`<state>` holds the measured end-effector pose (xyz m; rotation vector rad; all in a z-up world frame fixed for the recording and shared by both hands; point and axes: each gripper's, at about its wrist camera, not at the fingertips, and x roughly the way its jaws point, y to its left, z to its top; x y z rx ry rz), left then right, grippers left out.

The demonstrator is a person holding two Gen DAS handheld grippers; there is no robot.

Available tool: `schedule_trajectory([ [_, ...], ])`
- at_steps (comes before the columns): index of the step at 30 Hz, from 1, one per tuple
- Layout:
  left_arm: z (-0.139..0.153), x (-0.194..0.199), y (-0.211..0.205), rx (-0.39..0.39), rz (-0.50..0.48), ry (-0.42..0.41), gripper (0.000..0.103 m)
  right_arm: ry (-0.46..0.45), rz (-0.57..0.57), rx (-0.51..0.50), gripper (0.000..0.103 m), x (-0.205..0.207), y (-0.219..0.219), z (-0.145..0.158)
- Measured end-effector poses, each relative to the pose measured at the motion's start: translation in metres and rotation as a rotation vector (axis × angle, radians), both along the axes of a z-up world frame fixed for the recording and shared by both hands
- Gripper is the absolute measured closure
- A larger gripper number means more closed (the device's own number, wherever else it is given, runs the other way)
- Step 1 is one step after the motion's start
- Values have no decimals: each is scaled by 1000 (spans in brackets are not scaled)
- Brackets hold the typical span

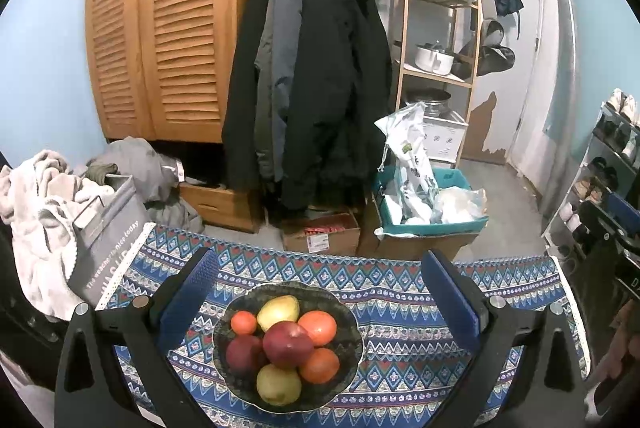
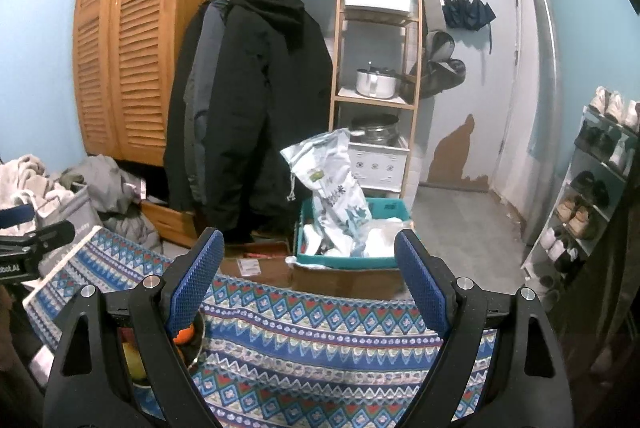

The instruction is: Organize fruits

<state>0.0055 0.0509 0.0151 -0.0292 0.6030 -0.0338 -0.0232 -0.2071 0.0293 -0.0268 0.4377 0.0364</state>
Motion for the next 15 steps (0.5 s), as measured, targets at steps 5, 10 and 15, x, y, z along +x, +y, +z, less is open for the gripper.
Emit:
schedule_trajectory([
  [5, -1, 1, -1, 5, 4, 3, 1, 6, -1, 1, 17, 2, -1, -1],
  [10, 1, 0, -2, 2, 4, -3, 1, 8, -1, 2, 17, 1, -2, -2],
  [15, 1, -1, -2, -3, 8, -8, 1, 10, -1, -4, 17, -1, -1, -3],
])
